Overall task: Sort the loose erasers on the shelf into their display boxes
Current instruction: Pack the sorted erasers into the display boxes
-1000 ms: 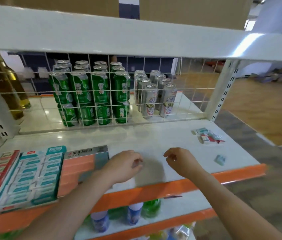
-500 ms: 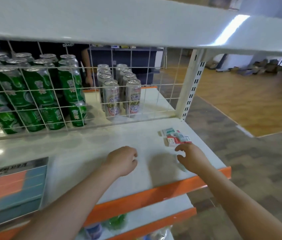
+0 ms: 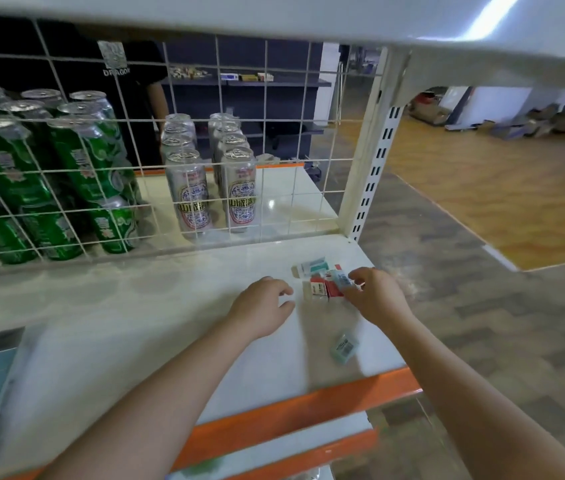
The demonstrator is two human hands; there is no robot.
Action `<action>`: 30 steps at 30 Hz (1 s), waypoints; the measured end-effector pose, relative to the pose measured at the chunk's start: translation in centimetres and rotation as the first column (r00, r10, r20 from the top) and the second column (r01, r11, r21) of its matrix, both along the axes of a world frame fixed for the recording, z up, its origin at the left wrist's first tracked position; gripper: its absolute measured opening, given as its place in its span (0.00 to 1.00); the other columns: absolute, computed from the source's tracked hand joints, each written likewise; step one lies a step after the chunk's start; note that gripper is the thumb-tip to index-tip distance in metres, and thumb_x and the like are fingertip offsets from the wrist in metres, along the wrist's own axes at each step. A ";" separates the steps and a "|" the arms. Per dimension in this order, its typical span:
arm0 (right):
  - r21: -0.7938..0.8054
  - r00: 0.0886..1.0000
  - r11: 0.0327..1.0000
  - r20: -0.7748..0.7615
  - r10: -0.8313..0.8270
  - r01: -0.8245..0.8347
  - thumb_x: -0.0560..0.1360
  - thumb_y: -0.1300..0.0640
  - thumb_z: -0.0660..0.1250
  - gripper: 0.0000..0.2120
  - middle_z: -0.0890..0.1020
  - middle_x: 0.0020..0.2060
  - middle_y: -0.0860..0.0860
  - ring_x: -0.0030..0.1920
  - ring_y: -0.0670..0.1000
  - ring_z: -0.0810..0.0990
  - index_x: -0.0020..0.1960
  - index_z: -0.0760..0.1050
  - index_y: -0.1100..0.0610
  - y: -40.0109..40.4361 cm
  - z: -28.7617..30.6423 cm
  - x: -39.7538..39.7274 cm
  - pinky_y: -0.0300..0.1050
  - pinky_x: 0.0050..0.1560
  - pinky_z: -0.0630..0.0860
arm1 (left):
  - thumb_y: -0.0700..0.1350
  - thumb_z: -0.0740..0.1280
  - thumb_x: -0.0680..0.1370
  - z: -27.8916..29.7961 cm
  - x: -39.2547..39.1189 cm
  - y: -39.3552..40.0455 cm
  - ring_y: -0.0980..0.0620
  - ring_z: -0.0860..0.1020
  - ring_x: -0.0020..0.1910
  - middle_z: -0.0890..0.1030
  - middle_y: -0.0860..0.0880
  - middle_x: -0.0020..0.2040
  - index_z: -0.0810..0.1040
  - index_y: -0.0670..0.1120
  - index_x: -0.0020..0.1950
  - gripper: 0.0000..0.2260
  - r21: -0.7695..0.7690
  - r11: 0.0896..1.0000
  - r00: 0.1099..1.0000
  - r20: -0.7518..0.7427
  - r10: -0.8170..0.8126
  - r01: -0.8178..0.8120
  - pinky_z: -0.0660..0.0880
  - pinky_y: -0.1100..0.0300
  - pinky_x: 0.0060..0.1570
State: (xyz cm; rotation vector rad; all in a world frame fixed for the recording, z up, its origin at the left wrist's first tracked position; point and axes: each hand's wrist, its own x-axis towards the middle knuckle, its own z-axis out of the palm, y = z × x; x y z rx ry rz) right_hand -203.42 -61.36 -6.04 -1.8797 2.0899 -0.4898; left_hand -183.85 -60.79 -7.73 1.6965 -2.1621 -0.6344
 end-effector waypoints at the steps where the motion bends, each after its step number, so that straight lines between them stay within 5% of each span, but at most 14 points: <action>1: -0.002 1.000 1.000 0.010 0.004 -0.004 0.76 0.51 0.63 0.19 0.76 0.61 0.55 0.58 0.54 0.76 0.64 0.73 0.59 -0.4 -0.1 0.1 0.43 0.52 0.71 | 0.47 0.62 0.78 -0.1 -0.3 -0.2 0.50 0.74 0.60 0.75 0.47 0.60 0.75 0.46 0.63 0.14 0.004 1.000 1.000 -0.008 0.005 -0.005 0.69 0.59 0.60; 9: 0.029 1.000 0.999 0.002 -0.031 0.031 0.75 0.56 0.64 0.13 0.77 0.50 0.57 0.48 0.57 0.77 0.54 0.76 0.63 -2.3 -0.7 0.6 0.44 0.41 0.70 | 0.46 0.62 0.78 -0.5 -1.5 -0.8 0.51 0.74 0.57 0.76 0.48 0.57 0.76 0.46 0.61 0.13 0.036 0.999 0.998 -0.061 0.025 -0.023 0.70 0.59 0.58; 11: 0.039 0.999 0.999 -0.003 -0.037 0.037 0.73 0.57 0.64 0.08 0.78 0.46 0.57 0.43 0.57 0.76 0.47 0.77 0.62 -2.4 -0.7 0.4 0.42 0.31 0.66 | 0.46 0.63 0.77 -0.4 -1.6 -0.6 0.51 0.75 0.56 0.76 0.48 0.56 0.76 0.46 0.60 0.12 0.037 0.999 0.998 -0.062 0.018 -0.016 0.70 0.61 0.56; 13: 0.050 0.999 0.998 0.018 -0.040 0.039 0.73 0.56 0.65 0.09 0.79 0.47 0.57 0.42 0.56 0.77 0.49 0.77 0.61 -2.3 -0.6 0.1 0.39 0.27 0.62 | 0.47 0.64 0.77 -0.3 -1.8 -0.3 0.51 0.75 0.54 0.76 0.48 0.53 0.77 0.46 0.58 0.11 0.047 0.999 0.998 -0.068 0.005 -0.002 0.71 0.60 0.55; 17: 0.054 0.994 0.997 0.092 -0.056 0.051 0.73 0.57 0.68 0.13 0.79 0.50 0.55 0.41 0.51 0.74 0.56 0.75 0.58 -1.3 -0.1 -0.5 0.38 0.27 0.62 | 0.47 0.68 0.75 -0.1 -2.9 0.6 0.50 0.77 0.50 0.73 0.51 0.45 0.80 0.44 0.53 0.10 0.077 0.995 0.993 -0.105 -0.050 0.059 0.72 0.59 0.52; 22: 0.010 0.993 0.996 0.083 -0.088 0.087 0.75 0.54 0.65 0.12 0.76 0.41 0.52 0.38 0.50 0.72 0.55 0.77 0.59 0.5 0.1 -1.4 0.38 0.28 0.62 | 0.49 0.72 0.71 -0.1 -4.7 2.0 0.50 0.75 0.40 0.76 0.49 0.40 0.81 0.41 0.46 0.11 0.121 0.981 0.986 -0.084 -0.142 0.152 0.67 0.62 0.37; 30: -0.013 0.990 0.993 0.080 -0.117 0.118 0.75 0.52 0.66 0.13 0.72 0.31 0.47 0.35 0.50 0.69 0.52 0.79 0.60 4.1 0.6 -2.9 0.34 0.27 0.60 | 0.48 0.70 0.71 0.2 -6.8 3.2 0.45 0.78 0.48 0.81 0.45 0.46 0.73 0.48 0.35 0.08 0.087 0.989 0.993 0.023 -0.120 0.118 0.73 0.55 0.46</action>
